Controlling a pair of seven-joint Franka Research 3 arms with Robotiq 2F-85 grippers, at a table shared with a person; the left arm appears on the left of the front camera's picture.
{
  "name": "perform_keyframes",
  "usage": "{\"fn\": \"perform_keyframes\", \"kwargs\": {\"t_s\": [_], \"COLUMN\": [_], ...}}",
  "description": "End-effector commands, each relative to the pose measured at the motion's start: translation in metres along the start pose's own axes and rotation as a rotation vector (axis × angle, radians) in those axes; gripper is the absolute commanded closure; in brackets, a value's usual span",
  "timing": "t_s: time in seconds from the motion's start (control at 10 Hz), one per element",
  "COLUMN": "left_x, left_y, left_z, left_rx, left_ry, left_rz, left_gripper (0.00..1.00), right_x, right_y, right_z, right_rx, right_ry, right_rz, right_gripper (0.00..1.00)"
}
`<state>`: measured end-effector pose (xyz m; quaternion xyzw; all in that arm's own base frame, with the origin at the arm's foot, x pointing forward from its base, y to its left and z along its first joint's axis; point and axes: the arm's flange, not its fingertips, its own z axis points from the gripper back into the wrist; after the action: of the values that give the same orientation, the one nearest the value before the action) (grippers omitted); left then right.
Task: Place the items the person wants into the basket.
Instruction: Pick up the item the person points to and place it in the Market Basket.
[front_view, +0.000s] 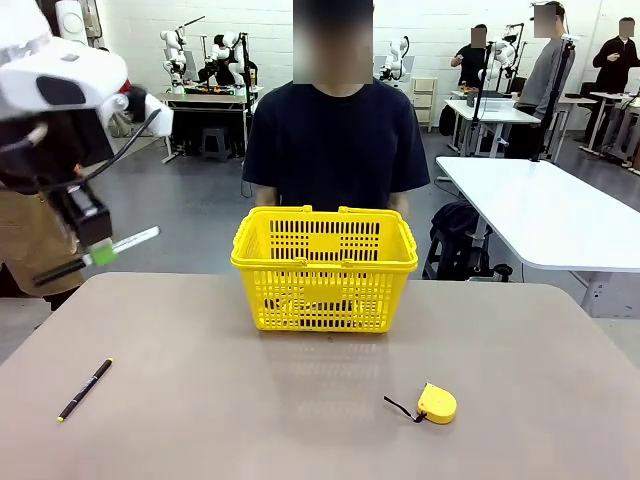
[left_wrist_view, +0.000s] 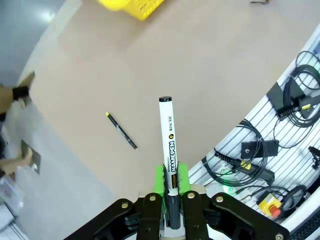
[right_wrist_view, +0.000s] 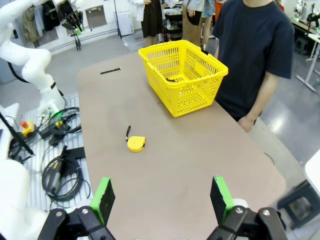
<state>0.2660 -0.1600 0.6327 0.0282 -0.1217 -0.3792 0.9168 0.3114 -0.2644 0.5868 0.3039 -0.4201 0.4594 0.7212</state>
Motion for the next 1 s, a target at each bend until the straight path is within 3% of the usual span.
{"fn": "perform_keyframes", "kwargs": {"t_s": [0.0,0.5,0.9], "left_x": [0.048,0.239,0.327], "left_y": [0.014,0.037,0.069], "left_z": [-0.001,-0.053,-0.101], "left_rx": [-0.001,0.019,0.006], "left_ry": [-0.011,0.002,0.02], "left_rz": [-0.105,-0.146,-0.112], "left_gripper": [1.0,1.0,1.0], "right_x": [0.001,0.001,0.001], "right_y": [-0.002,-0.002,-0.002], "right_z": [0.001,0.001,0.001], "right_rx": [0.004,0.004,0.004], "right_ry": [-0.017,-0.017,-0.017], "right_rz": [0.015,0.015,0.015], "right_gripper": [0.0,0.0,0.0]}}
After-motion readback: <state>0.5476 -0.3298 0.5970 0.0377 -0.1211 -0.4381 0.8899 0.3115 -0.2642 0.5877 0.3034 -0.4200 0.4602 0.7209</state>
